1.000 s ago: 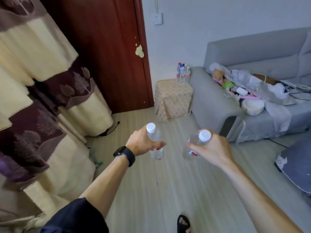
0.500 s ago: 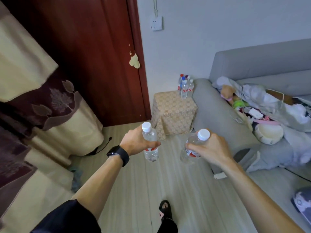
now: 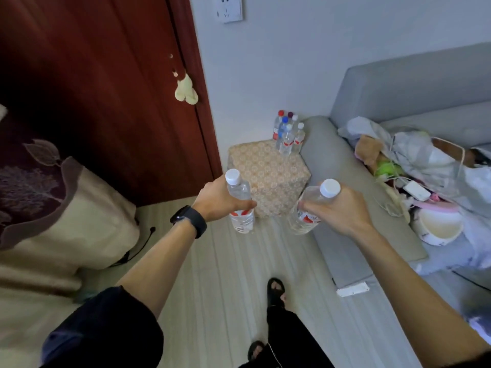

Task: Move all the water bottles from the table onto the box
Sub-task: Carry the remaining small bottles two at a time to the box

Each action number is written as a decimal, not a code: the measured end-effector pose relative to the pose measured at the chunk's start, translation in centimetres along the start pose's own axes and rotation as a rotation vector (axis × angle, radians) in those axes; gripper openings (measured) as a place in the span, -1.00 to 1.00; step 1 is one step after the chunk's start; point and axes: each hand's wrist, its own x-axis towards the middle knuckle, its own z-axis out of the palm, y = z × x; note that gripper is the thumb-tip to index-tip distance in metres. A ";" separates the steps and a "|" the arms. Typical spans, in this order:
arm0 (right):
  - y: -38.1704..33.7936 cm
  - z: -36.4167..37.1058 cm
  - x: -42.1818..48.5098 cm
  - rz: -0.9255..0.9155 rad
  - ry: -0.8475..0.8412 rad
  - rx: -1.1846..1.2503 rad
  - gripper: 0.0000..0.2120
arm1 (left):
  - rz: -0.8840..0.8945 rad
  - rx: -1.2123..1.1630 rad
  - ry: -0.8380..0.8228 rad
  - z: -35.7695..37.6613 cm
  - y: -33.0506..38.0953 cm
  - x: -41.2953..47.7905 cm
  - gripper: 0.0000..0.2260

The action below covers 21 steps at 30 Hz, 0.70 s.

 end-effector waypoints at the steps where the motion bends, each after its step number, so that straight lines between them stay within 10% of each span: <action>1: -0.1 0.5 1.9 0.010 -0.011 -0.002 -0.55 | 0.000 0.005 -0.013 0.0 -0.3 2.1 -0.51; 21: -2.8 9.6 39.3 0.076 -0.202 -0.020 -0.44 | -0.175 -0.031 -0.133 -3.4 -4.0 38.9 -0.37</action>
